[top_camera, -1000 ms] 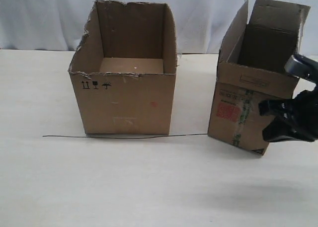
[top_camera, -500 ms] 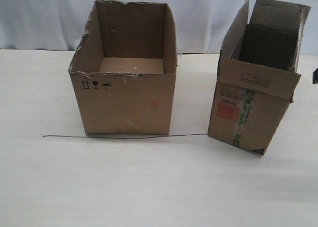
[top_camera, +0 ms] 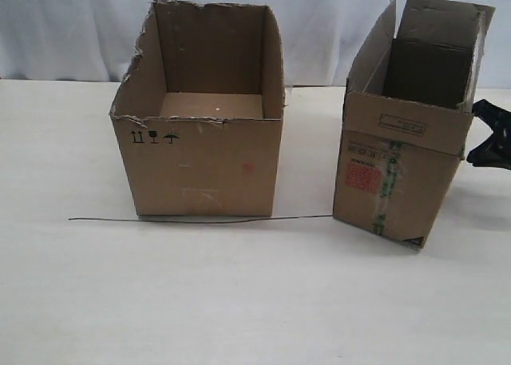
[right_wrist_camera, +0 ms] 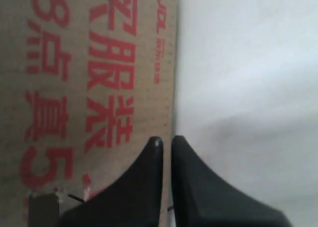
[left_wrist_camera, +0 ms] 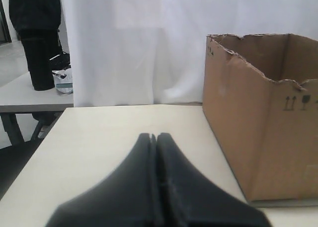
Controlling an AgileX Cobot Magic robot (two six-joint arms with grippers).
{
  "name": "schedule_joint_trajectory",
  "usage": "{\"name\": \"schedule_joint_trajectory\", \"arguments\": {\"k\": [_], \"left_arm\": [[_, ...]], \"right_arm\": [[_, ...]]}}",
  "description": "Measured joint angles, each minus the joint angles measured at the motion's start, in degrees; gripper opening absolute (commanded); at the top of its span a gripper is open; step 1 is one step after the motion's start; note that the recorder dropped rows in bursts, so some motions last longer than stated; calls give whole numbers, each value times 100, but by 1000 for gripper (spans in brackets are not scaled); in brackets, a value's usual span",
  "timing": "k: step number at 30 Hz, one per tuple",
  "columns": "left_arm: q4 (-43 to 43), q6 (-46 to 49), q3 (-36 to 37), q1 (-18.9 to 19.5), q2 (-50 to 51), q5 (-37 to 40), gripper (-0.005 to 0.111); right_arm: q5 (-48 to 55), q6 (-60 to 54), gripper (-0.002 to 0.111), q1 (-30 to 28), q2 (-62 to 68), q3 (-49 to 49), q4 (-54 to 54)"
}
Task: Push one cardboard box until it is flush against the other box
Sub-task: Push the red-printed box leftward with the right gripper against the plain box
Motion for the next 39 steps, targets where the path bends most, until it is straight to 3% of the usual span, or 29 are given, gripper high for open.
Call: {"name": "schedule_joint_trajectory", "arguments": {"k": [11,27,39], "left_arm": [[0,0,0,0,0,0,0],[0,0,0,0,0,0,0],[0,0,0,0,0,0,0]], "right_arm": [[51,163,5,456,638,-610,84],[250,295,5,518,1263,-1545,247],[293,737,5,1112,1673,-2150,214]]}}
